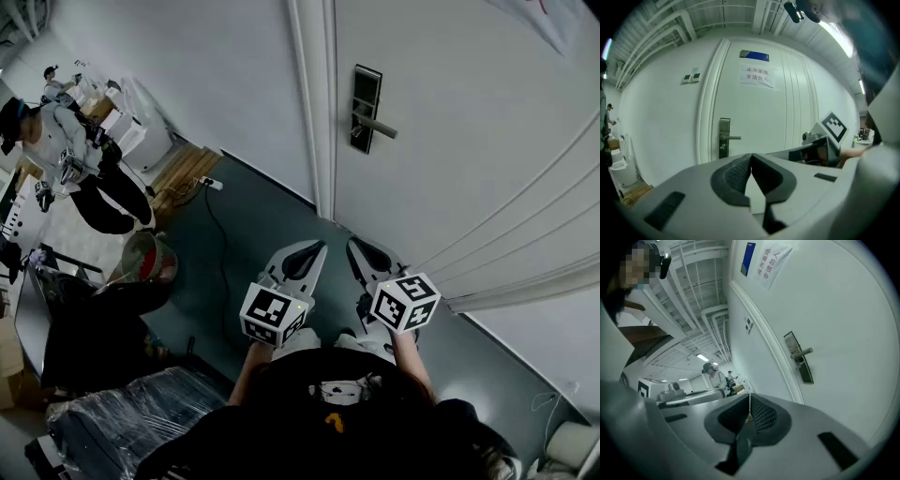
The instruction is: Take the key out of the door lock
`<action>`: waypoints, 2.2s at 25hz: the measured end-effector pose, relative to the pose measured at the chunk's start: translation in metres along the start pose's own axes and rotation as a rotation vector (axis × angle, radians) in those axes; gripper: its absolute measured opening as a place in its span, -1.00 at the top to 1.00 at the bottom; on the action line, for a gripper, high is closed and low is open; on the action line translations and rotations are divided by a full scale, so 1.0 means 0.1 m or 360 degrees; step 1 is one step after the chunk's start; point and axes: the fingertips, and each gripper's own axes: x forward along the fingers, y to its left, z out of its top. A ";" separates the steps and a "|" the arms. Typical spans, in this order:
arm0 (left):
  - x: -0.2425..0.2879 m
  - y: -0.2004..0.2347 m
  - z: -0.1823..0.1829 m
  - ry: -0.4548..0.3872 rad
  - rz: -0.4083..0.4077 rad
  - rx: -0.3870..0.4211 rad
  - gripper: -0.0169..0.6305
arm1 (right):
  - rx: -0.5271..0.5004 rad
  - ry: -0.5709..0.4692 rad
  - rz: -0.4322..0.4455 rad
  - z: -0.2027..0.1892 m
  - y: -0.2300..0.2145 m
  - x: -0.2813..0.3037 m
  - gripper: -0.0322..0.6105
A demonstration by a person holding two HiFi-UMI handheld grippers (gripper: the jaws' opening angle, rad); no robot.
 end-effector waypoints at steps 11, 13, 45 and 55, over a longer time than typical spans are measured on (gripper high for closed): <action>-0.23 0.37 -0.01 0.0002 -0.0051 0.0022 0.92 | -0.0093 -0.0076 -0.0052 0.02 0.33 0.28 0.87; -0.27 0.45 -0.03 0.0004 -0.0064 0.0029 0.92 | -0.0076 -0.0086 -0.0054 0.00 0.38 0.36 0.87; -0.60 1.44 -0.27 -0.0004 -0.0097 -0.0033 0.92 | 0.0119 -0.0089 -0.0109 -0.19 0.68 1.22 0.87; -0.05 2.06 -0.22 0.0043 -0.0038 -0.0046 0.92 | 0.0178 -0.0048 -0.0087 0.04 0.17 1.94 0.87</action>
